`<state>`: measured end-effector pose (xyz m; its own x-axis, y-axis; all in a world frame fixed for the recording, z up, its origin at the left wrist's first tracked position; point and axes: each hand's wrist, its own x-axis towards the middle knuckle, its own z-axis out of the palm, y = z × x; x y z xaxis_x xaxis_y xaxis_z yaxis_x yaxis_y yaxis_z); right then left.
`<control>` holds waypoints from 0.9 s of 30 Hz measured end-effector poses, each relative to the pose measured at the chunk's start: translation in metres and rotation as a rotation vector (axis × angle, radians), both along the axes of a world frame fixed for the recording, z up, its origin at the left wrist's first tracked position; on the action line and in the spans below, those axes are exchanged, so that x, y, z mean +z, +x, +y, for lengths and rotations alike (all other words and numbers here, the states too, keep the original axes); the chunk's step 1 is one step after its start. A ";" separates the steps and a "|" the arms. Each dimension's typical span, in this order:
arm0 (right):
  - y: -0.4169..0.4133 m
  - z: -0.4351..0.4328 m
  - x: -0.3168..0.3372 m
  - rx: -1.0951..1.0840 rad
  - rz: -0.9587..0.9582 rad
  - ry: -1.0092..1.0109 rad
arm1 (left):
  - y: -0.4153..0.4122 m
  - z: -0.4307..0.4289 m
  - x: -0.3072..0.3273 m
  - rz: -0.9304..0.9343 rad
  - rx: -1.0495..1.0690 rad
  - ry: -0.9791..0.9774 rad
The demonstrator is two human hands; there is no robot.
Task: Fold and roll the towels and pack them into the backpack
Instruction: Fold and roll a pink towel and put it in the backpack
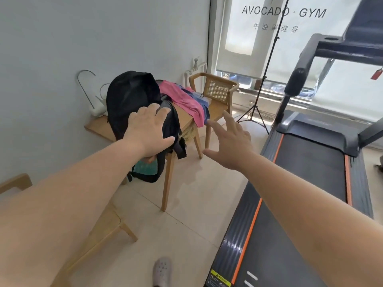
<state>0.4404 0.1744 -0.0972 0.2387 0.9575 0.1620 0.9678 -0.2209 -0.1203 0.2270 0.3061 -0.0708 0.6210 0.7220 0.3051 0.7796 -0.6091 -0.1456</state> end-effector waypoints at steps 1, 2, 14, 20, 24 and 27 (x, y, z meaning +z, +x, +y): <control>0.006 0.021 -0.003 -0.009 -0.002 -0.004 | 0.008 0.022 -0.004 0.015 -0.017 0.000; 0.011 0.044 -0.006 -0.019 -0.008 -0.006 | 0.015 0.046 -0.009 0.031 -0.034 0.004; 0.066 0.276 -0.038 -0.220 0.145 -0.121 | 0.081 0.306 -0.034 -0.036 -0.148 -0.425; 0.132 0.351 -0.057 -0.260 0.158 -0.141 | 0.154 0.385 -0.057 -0.045 -0.171 -0.503; 0.193 0.406 -0.078 -0.210 0.224 -0.188 | 0.211 0.436 -0.076 -0.040 -0.072 -0.527; 0.243 0.454 -0.095 -0.139 0.250 -0.243 | 0.253 0.471 -0.098 -0.072 -0.004 -0.602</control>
<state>0.6829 0.6280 -0.1926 0.3725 0.9166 -0.1452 0.8741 -0.3991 -0.2768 0.4799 0.7776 -0.1692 0.6171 0.7785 -0.1145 0.7722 -0.5712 0.2783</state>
